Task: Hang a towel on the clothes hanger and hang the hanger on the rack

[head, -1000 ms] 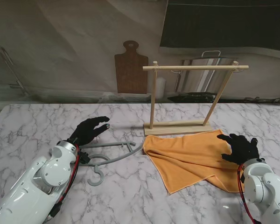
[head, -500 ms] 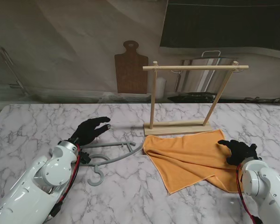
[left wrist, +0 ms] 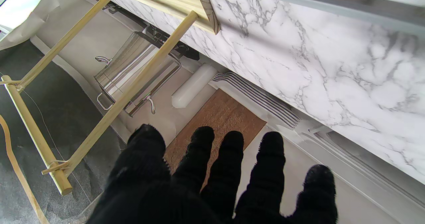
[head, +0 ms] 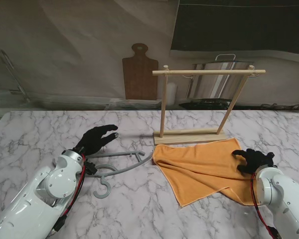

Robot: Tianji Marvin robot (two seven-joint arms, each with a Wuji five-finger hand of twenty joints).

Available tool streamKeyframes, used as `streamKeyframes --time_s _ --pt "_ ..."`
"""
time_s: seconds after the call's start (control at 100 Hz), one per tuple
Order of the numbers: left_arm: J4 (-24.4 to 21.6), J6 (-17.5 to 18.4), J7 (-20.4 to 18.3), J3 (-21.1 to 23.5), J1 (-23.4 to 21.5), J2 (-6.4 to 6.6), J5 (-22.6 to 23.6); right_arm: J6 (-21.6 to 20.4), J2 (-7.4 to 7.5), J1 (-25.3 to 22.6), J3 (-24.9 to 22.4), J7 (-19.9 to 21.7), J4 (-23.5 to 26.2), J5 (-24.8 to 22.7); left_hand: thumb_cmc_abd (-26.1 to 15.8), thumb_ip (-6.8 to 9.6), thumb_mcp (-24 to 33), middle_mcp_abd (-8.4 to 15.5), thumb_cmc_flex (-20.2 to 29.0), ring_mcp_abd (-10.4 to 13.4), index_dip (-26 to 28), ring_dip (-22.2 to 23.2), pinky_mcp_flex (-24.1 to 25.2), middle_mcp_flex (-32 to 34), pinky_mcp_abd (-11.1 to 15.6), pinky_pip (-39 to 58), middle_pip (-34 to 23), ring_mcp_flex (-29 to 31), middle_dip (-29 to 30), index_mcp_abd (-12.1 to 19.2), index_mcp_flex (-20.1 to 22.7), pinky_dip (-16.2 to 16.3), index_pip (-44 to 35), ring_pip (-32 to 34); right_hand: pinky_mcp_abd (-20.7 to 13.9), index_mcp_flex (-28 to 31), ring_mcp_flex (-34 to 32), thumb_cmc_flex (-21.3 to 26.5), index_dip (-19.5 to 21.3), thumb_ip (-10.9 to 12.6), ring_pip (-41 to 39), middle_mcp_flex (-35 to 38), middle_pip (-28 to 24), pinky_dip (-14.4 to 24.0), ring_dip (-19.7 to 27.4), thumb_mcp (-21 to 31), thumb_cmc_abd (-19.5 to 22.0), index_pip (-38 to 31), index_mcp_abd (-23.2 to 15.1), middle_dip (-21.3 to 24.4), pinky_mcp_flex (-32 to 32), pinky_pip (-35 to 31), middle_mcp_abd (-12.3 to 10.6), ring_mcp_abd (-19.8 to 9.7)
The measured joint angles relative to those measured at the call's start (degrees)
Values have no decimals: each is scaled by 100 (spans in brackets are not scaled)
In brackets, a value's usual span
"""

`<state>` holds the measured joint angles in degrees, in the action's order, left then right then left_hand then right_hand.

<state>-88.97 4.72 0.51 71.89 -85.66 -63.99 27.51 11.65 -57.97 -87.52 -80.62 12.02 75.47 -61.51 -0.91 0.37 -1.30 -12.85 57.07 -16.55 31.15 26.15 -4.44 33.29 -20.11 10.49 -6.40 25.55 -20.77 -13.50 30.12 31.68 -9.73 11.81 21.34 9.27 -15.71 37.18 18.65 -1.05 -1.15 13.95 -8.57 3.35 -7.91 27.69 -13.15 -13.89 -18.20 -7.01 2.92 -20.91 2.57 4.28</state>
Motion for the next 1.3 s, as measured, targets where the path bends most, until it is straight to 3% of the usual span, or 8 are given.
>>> streamKeyframes --time_s 0.25,0.38,0.5,0.64,0.89,1.02,1.12,1.3 --pt "13 7 0 -6 5 0 14 82 -2 100 143 -258 -167 39 0 0 0 0 -1 0 0 0 0 0 0 0 0 0 0 0 0 0 0 0 -67 415 0 411 -83 -152 1 18 1 7 2 -850 478 -579 -368 0 14 25 -125 -104" --pt "17 11 0 -11 8 1 15 85 -22 172 239 -741 -341 155 0 0 0 0 -1 0 0 0 0 0 0 0 -1 0 -1 0 0 0 0 0 -137 946 -22 1244 -1238 -178 1 328 -60 9 109 -1889 541 -1956 -465 -13 -80 171 -277 -232" --pt "26 23 6 -17 12 1 16 51 -89 241 306 -1379 -599 322 0 0 0 1 -1 0 0 0 0 0 0 0 -1 0 -1 0 1 0 0 0 -141 1671 -298 1402 -1386 -232 1 752 -203 9 110 -2123 608 -2803 -586 -114 -208 213 -508 -295" --pt "34 35 12 -22 17 1 18 -50 -146 260 301 -1735 -711 347 0 0 0 1 -1 0 0 0 0 0 0 0 -1 0 -1 0 1 0 0 0 -142 2355 -723 1402 -715 -334 -139 1842 -887 1 110 -2178 602 -3094 -556 -484 -334 246 -697 -342" --pt "43 48 26 -32 23 1 26 -130 -249 207 254 -2278 -826 456 0 0 0 1 -2 0 0 0 0 0 0 0 -2 0 -1 0 1 0 0 0 -142 2449 -1846 1666 4 -389 -825 3681 -1978 -63 -413 -2168 591 -3091 -105 -1351 -477 196 -681 -348" --pt "57 62 37 -41 30 1 30 -232 -283 178 188 -2367 -820 488 0 0 0 2 -2 0 0 0 0 0 0 0 -3 0 -1 0 1 0 0 0 -139 2561 -2385 1568 297 -701 -1249 4115 -2489 -206 -924 -1317 347 -3086 258 -1977 -570 -335 -622 -462" --pt "65 67 45 -44 35 0 32 -354 -288 137 136 -2374 -774 473 0 0 0 2 -2 0 0 0 0 0 0 0 -4 0 -2 0 1 0 0 0 -138 2613 -2686 1507 441 -797 -1669 4199 -2845 -199 -1253 -1044 283 -3086 400 -2297 -710 -884 -530 -522" --pt "72 69 59 -46 40 -2 32 -620 -284 124 111 -2490 -729 427 0 0 0 2 -2 0 0 0 0 0 0 0 -4 0 -3 0 1 0 0 0 -134 2629 -3118 1436 805 -832 -2594 4366 -3596 642 -1876 -681 221 -3080 618 -2905 -1146 -2192 -373 -564"
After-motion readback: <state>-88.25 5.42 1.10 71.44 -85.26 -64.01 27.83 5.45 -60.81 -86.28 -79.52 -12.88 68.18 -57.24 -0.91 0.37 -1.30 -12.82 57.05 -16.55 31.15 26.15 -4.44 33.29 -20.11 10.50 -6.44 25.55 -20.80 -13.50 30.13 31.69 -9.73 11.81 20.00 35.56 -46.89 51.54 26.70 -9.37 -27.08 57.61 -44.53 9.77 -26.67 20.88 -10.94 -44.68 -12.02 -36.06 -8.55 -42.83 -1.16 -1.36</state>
